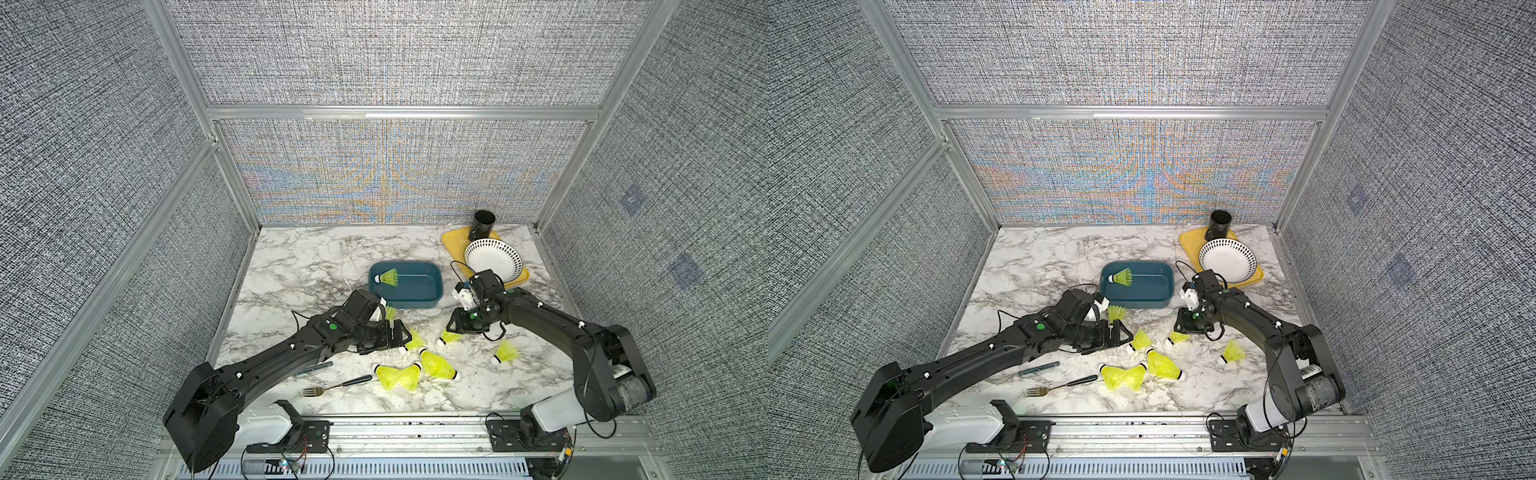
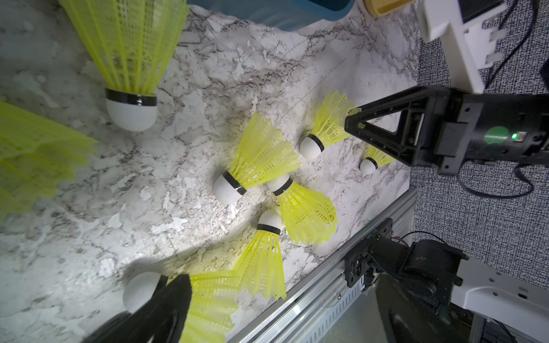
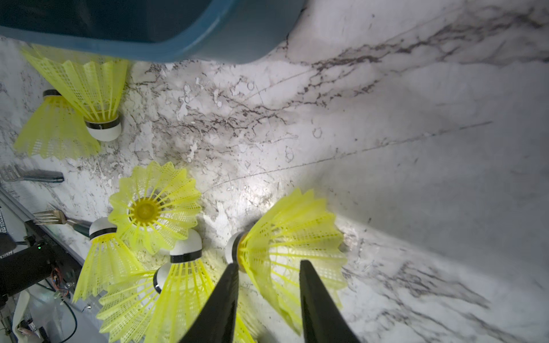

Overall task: Put the shuttlecocks into the storage box
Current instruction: Pick up the shuttlecock at the center of the board.

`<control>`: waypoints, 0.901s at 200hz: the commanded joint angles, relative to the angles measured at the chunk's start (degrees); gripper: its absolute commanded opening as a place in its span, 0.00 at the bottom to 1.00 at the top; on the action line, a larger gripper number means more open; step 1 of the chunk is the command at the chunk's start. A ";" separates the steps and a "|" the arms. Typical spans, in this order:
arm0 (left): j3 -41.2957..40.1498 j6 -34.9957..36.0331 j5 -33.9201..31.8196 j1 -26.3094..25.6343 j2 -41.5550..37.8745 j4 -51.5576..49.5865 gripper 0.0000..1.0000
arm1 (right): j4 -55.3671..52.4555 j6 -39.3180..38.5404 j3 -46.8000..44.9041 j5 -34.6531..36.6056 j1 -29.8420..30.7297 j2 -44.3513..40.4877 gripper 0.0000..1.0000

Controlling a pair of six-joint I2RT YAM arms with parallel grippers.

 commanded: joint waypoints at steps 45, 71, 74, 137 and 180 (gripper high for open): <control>-0.05 -0.47 -0.38 -0.52 0.86 1.63 1.00 | 1.39 2.43 -3.34 -3.03 -0.69 -3.37 0.22; -0.99 -1.44 -0.28 -0.74 0.96 3.12 1.00 | 0.70 3.24 -3.64 -2.49 -0.75 -5.06 0.05; -1.06 -1.51 -0.23 -0.74 1.02 3.23 1.00 | 0.66 3.41 -3.61 -2.47 -0.78 -5.17 0.03; -1.22 -4.02 -1.65 -0.78 1.24 5.71 1.00 | -0.38 8.47 -3.66 -2.24 -0.98 -12.25 0.00; -1.03 -6.64 -2.69 -0.83 1.57 8.06 1.00 | -1.21 11.41 -2.48 -3.42 -0.87 -16.28 0.00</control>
